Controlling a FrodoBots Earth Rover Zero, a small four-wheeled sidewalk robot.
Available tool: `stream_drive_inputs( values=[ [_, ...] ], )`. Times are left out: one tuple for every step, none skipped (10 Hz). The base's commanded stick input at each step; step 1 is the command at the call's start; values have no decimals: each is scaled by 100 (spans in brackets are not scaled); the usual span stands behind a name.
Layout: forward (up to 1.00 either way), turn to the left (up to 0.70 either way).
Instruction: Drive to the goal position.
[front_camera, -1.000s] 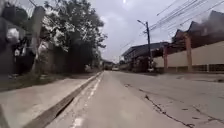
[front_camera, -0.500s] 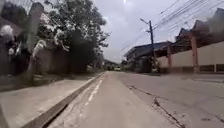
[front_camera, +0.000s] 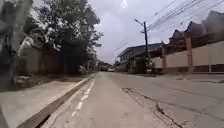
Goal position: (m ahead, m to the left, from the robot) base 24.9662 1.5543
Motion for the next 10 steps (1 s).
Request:
stream_drive_inputs(
  values=[
    [70,0],
    [70,0],
    [70,0],
    [70,0],
    [70,0],
    [70,0],
    [70,0],
    [70,0],
    [70,17],
    [70,28]
  ],
)
